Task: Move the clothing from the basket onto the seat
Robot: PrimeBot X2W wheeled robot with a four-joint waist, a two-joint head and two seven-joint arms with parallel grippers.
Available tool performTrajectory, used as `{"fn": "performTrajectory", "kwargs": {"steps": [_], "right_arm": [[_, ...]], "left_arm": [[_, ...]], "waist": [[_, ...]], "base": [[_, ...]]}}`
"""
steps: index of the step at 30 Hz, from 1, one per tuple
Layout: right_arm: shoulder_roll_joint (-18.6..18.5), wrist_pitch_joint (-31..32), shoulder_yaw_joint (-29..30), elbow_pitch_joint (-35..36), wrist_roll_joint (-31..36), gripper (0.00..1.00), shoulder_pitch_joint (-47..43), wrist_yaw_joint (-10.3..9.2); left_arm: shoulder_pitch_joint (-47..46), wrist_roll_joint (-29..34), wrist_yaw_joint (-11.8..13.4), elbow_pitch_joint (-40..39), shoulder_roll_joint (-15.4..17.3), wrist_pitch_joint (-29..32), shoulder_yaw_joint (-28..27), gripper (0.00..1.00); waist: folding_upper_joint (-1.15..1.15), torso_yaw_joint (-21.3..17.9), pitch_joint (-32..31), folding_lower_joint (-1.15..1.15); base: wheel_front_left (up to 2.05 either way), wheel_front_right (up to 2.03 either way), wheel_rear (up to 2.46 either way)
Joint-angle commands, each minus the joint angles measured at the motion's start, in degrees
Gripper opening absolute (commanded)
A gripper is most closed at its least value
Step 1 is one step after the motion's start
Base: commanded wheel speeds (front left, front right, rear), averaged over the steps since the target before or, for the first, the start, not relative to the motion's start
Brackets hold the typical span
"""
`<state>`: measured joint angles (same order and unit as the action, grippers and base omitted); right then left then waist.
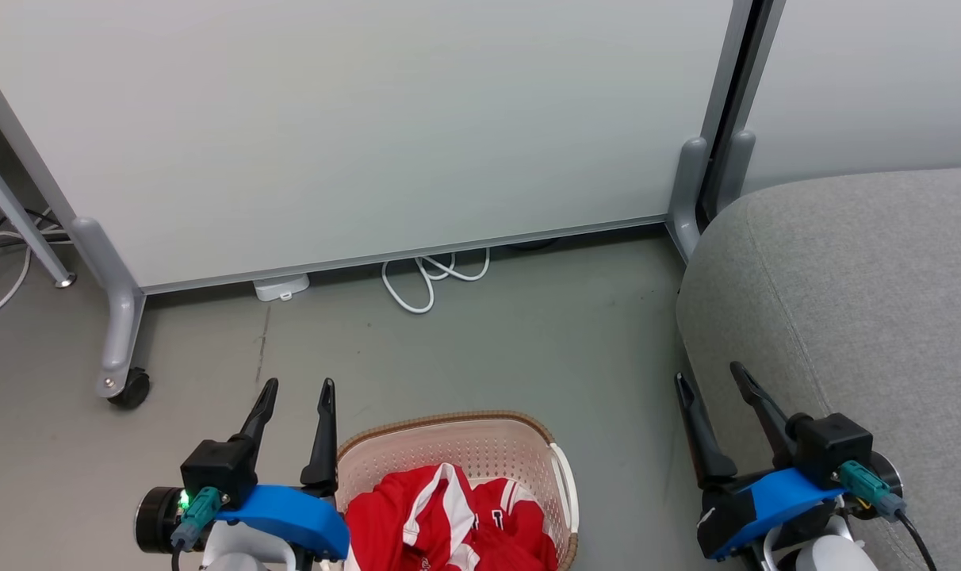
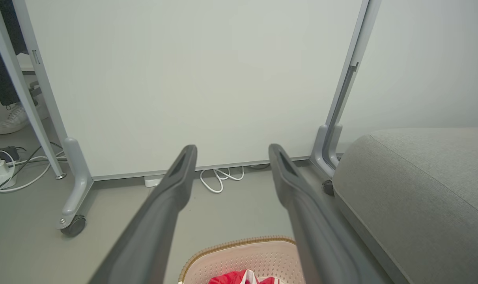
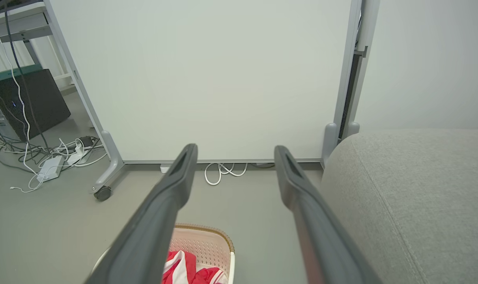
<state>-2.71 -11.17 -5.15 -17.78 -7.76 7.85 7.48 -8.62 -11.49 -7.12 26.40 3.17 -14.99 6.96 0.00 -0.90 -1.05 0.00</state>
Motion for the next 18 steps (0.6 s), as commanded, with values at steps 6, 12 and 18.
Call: {"fn": "performTrajectory", "kwargs": {"steps": [6, 12, 18], "right_arm": [[-0.3, -0.3, 0.2, 0.3, 0.0, 1.0, 0.1, 0.03], [-0.3, -0.4, 0.1, 0.4, -0.3, 1.0, -0.1, 0.03], [-0.3, -0.3, -0.7, 1.1, -0.9, 1.0, 0.8, 0.03]], "left_arm": [[-0.1, 0.3, -0.3, 0.2, -0.1, -0.3, -0.3, 1.0], [-0.3, 0.4, -0.4, 0.3, -0.1, -0.3, -0.1, 1.0], [-1.2, 0.0, -0.5, 1.7, 0.2, -0.3, 0.7, 1.0]], "waist": [[0.0, -0.2, 0.1, 0.0], [0.0, -0.2, 0.4, 0.0], [0.0, -0.9, 2.3, 0.0]], "base": [[0.0, 0.0, 0.0], [0.0, 0.0, 0.0], [0.0, 0.0, 0.0]]}}
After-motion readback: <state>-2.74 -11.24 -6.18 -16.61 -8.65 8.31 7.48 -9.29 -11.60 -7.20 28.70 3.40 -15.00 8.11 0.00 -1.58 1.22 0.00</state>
